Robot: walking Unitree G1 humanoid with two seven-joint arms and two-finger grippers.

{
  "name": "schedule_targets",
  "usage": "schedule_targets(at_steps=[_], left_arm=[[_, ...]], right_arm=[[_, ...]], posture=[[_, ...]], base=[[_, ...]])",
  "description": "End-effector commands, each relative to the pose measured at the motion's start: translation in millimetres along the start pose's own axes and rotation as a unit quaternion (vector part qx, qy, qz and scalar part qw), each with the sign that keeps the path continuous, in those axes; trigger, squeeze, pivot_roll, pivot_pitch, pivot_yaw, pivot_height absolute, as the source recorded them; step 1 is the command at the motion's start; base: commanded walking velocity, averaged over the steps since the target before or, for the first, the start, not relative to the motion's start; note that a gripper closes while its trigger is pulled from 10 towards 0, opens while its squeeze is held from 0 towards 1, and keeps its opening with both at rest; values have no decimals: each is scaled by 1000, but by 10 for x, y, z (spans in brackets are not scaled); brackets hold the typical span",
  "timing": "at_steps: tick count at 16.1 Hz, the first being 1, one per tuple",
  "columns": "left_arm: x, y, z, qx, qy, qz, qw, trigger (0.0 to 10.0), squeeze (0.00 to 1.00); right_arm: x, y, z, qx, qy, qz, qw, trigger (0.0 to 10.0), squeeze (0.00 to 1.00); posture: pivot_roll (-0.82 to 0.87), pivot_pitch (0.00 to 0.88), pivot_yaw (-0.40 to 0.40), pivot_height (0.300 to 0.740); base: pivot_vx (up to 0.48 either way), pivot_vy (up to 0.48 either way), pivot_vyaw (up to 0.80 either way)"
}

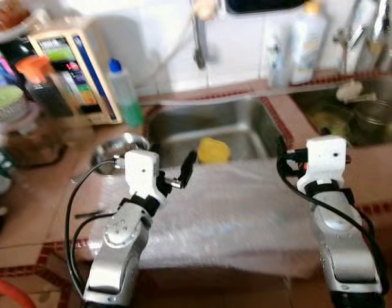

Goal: Kitchen organization

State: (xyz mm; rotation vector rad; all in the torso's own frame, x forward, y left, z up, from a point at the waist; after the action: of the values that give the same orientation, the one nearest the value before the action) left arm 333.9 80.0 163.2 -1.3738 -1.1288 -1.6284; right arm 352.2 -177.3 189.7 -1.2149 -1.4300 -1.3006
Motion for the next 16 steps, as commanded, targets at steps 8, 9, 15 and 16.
schedule_targets(at_steps=[8, 9, 15, 16], left_arm=[[-96, -82, 288, 63, 55, 24, 996, 10000, 0], [-134, -105, 359, 82, 65, 32, 994, 10000, 0], [-194, -164, 506, 125, 86, 48, 987, 10000, 0], [-203, -166, 481, 124, 84, 49, 987, 10000, 0]], right_arm=[[51, 17, 182, 25, 11, -9, 1000, 10000, 0], [45, 16, 204, 29, 13, -8, 999, 10000, 0], [47, 41, 292, 52, 19, -6, 998, 10000, 0], [52, 51, 302, 57, 18, -5, 998, 10000, 0]], posture=[[-282, 5, 129, 740], [-282, 5, 129, 740], [-254, 8, 100, 740], [-249, 10, 92, 740]], base=[[148, 0, 0], [0, 0, 0], [0, 0, 0], [0, 0, 0]])
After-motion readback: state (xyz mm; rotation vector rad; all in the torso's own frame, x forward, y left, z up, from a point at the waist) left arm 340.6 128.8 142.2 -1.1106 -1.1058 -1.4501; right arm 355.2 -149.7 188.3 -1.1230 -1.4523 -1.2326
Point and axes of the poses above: a point about 5 cm out from each wrist's last joint towards the gripper, its own y axis pointing out of the wrist towards the gripper, its own x axis along the axis of the wrist's last joint, z = x × y, the point moved 6 cm from there along y, pointing out of the wrist towards the gripper, and after that the axes turned 8 degrees about y, right-handed, at the moved point
